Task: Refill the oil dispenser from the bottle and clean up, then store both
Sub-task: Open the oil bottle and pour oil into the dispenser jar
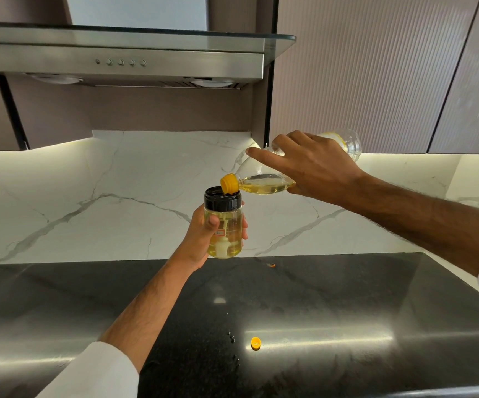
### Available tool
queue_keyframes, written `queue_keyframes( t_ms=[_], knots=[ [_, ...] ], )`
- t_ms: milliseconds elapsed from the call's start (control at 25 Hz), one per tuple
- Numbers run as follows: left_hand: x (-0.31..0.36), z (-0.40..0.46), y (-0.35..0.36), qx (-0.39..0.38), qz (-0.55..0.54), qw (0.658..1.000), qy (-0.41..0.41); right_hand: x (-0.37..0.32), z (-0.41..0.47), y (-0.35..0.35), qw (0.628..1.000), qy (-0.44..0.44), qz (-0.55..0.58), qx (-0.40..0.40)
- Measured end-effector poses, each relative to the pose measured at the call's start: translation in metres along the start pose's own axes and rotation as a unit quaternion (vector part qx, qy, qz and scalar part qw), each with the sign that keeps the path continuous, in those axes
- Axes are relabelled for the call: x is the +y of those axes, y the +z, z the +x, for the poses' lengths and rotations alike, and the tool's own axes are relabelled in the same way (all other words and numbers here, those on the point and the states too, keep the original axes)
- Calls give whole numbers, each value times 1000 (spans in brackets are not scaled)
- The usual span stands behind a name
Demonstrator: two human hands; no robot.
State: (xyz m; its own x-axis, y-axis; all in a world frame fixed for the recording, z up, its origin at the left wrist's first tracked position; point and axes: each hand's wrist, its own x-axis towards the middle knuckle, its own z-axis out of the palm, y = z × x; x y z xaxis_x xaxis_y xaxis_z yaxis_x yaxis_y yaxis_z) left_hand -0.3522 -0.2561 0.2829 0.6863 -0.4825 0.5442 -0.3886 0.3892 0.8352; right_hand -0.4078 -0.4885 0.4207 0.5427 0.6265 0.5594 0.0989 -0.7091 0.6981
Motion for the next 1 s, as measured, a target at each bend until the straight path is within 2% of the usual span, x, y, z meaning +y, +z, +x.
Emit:
queue_keyframes(
  t_ms=[1000],
  knots=[
    [4, -2, 2, 0, 3, 1000, 4, 0, 0, -3, 1000, 0, -5, -18]
  ],
)
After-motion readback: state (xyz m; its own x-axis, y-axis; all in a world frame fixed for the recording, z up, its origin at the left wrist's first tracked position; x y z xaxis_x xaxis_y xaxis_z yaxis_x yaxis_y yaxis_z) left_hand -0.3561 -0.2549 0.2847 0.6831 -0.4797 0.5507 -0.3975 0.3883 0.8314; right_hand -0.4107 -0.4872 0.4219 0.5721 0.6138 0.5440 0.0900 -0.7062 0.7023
